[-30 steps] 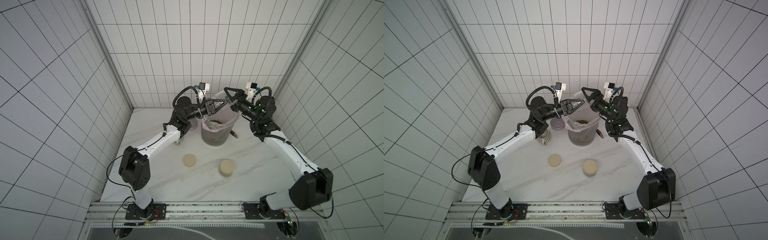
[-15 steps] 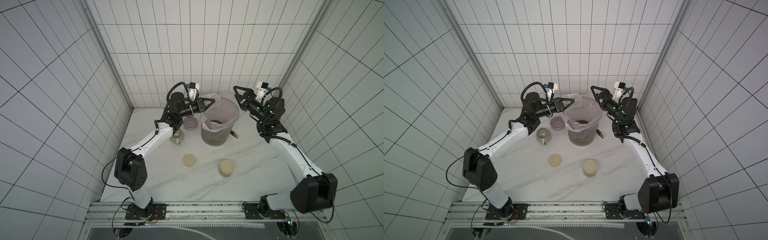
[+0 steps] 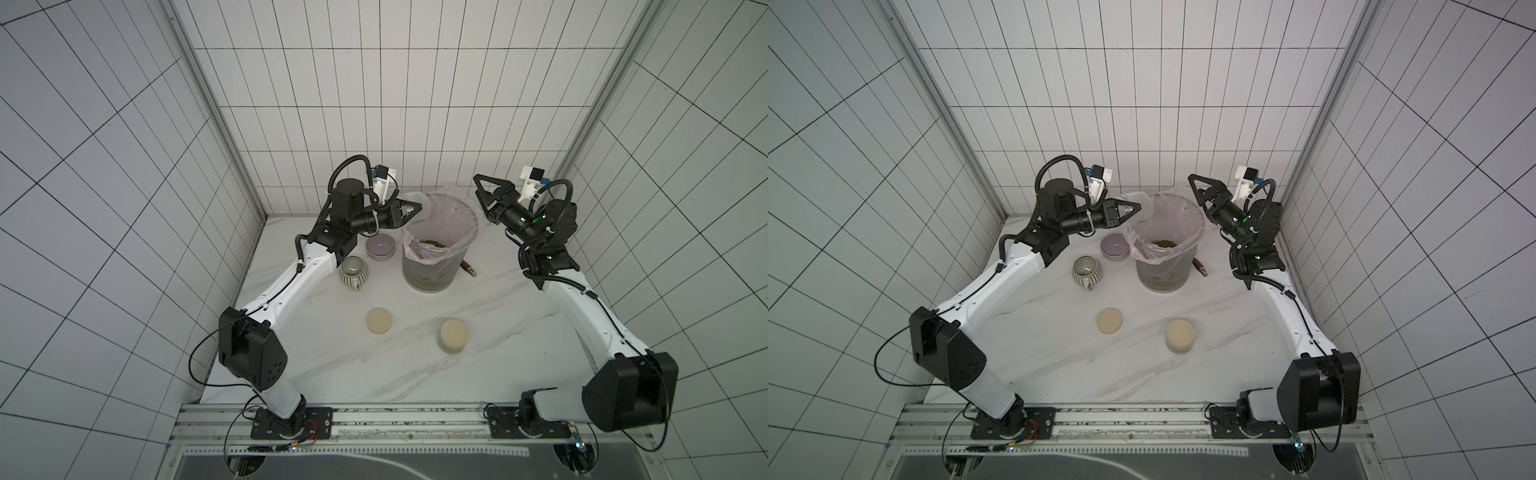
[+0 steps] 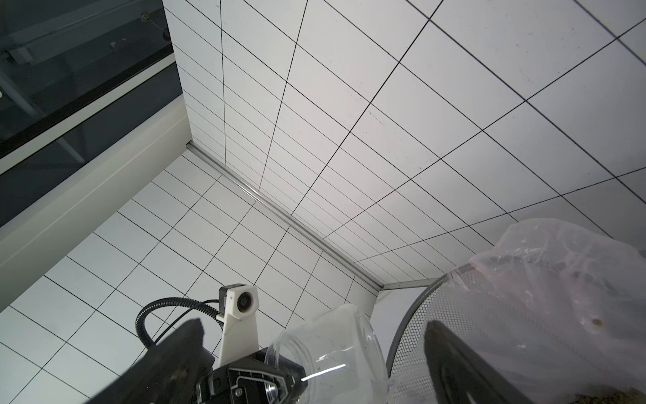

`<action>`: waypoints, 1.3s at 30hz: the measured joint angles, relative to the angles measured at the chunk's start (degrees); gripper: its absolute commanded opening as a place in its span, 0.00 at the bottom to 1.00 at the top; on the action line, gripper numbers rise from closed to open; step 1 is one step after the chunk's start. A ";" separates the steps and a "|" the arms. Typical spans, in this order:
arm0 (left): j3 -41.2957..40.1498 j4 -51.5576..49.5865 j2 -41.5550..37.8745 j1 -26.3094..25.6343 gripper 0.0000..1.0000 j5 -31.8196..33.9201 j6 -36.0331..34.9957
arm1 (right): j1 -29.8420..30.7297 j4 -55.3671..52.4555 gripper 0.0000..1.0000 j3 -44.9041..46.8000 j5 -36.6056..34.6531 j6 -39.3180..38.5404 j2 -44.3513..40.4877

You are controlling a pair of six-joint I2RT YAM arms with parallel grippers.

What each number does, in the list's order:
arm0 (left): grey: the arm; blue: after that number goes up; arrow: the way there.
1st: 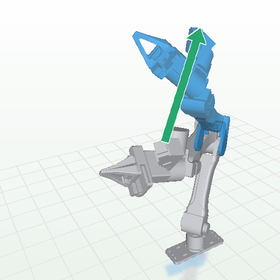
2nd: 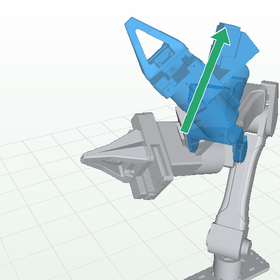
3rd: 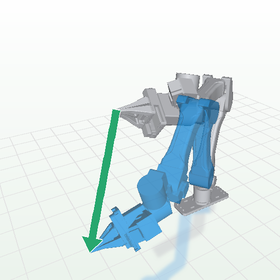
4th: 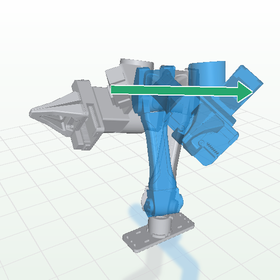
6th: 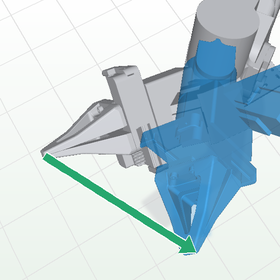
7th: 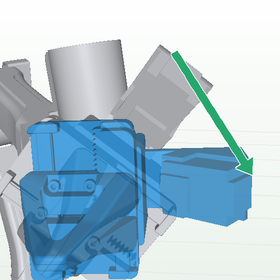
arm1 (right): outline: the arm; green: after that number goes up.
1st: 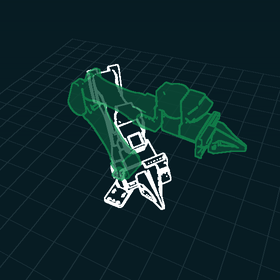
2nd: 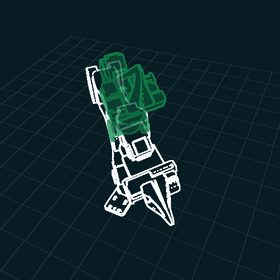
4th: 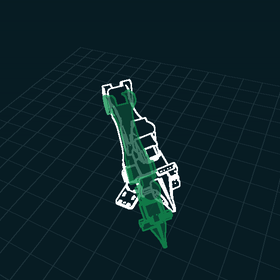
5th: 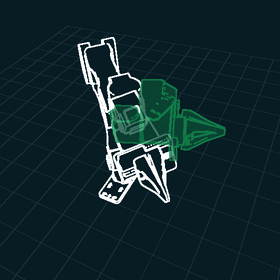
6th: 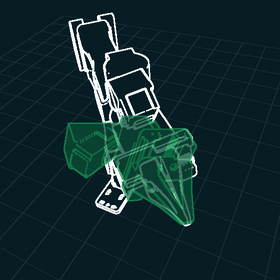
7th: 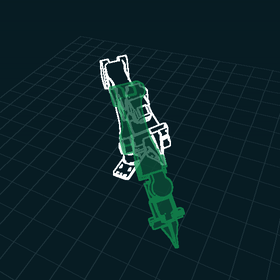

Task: Empty moldy mung beans from jars
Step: Place the jar at the center of the board.

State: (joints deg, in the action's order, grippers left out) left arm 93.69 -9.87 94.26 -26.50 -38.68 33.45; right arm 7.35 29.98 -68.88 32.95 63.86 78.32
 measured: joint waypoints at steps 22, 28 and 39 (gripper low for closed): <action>-27.21 -29.94 -17.99 15.15 0.00 11.67 -16.20 | -4.37 -1.22 1.00 3.26 0.48 -1.36 -2.14; -32.30 -31.80 -13.77 15.15 0.00 14.80 -16.24 | -4.37 -2.40 1.00 3.52 0.48 -2.01 -2.16; -41.16 -24.22 -10.23 15.15 0.00 18.49 -14.10 | -4.44 -3.63 0.99 4.04 0.48 -2.75 -2.23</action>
State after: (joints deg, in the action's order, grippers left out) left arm 52.53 -34.09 84.03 -11.35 -20.18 19.35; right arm 2.92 26.35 -64.84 33.43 61.10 76.09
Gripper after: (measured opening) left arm 0.139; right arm 0.995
